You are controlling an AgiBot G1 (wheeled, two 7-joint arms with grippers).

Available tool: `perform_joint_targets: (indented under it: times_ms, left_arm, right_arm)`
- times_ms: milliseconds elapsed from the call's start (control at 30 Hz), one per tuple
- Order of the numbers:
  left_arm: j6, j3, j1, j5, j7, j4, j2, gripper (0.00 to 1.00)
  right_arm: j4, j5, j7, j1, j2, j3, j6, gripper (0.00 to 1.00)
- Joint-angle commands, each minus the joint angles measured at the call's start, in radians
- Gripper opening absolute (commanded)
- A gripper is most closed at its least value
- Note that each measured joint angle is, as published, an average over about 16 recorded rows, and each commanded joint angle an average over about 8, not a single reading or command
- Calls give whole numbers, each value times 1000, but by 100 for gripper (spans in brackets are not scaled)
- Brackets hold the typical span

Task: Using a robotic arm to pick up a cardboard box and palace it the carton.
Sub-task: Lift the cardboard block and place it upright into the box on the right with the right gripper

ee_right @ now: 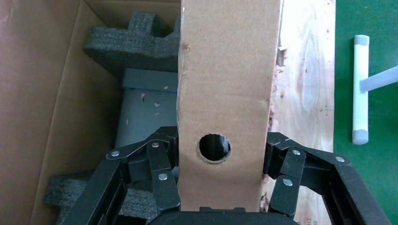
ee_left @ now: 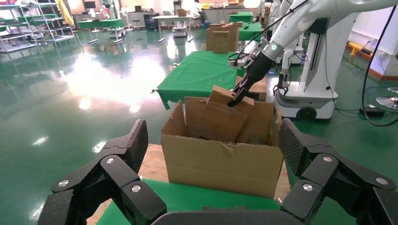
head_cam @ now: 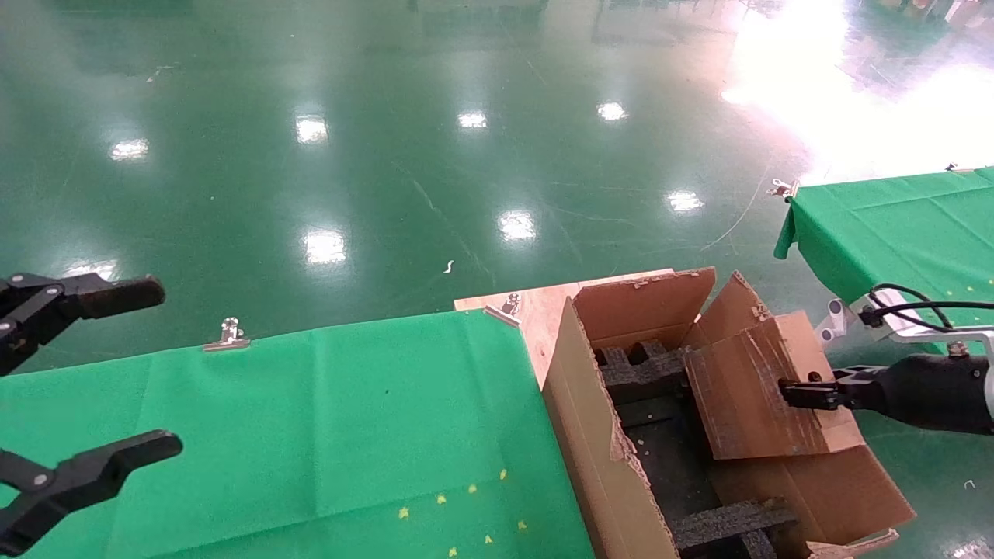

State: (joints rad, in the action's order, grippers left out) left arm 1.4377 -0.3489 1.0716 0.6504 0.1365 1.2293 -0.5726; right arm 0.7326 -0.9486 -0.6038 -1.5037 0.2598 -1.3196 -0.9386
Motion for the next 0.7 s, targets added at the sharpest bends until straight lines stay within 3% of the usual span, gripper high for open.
perform_joint_targets:
  times_ms: [33, 400, 700]
  left_arm:
    - [0, 0, 0, 0, 0, 0, 0, 100]
    - [0, 0, 0, 0, 0, 0, 0, 100]
    - [0, 0, 0, 0, 0, 0, 0, 100]
  right_arm:
    - [28, 0, -16, 9, -8, -4, 16, 0]
    - [120, -125, -127, -68, -73, -8, -33, 0]
    - [143, -221, -226, -103, -50, -22, -62, 0]
